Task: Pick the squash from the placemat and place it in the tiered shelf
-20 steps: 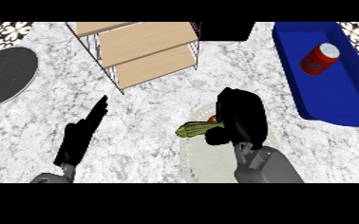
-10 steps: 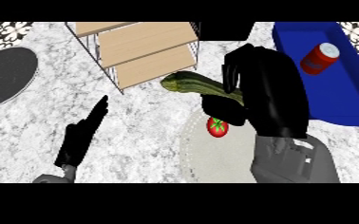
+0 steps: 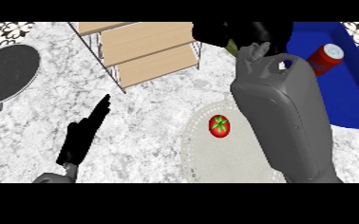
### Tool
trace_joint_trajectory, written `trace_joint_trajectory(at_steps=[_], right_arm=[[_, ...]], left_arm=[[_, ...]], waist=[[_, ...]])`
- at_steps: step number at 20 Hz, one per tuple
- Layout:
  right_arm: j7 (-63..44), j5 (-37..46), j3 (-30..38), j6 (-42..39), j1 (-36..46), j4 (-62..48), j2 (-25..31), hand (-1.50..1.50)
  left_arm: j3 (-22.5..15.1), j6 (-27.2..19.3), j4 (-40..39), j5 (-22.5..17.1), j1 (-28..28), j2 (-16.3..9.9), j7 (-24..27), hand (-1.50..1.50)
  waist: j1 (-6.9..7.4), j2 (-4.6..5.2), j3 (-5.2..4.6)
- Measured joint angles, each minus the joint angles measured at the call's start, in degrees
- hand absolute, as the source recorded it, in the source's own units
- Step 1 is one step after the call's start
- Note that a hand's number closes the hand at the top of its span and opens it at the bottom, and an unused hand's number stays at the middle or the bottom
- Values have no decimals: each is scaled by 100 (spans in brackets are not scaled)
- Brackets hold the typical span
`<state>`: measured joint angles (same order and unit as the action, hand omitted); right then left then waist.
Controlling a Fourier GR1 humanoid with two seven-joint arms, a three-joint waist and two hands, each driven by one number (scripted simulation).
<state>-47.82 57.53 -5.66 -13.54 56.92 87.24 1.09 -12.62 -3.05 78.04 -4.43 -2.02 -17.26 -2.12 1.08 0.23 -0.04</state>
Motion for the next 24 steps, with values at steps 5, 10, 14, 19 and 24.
trace_joint_trajectory(at_steps=[5,10,14,19,24], right_arm=[[347,36,450,609,960,-1582,20,150],[1018,52,729,1145,1700,-3179,143,150],[1492,65,888,1530,2129,-4325,150,150],[1850,145,1018,1950,2525,-5361,193,150],[2056,-56,1319,2040,2776,-5906,270,150]], left_arm=[[59,32,-131,58,-105,71,60,0],[94,134,-105,78,-151,47,49,0],[75,150,-22,111,-175,73,-11,0],[62,186,-50,159,-253,113,-28,0],[20,226,-95,211,-317,156,13,0]], waist=[[35,13,-3],[102,41,-3],[190,74,-4],[218,30,10],[273,12,31]])
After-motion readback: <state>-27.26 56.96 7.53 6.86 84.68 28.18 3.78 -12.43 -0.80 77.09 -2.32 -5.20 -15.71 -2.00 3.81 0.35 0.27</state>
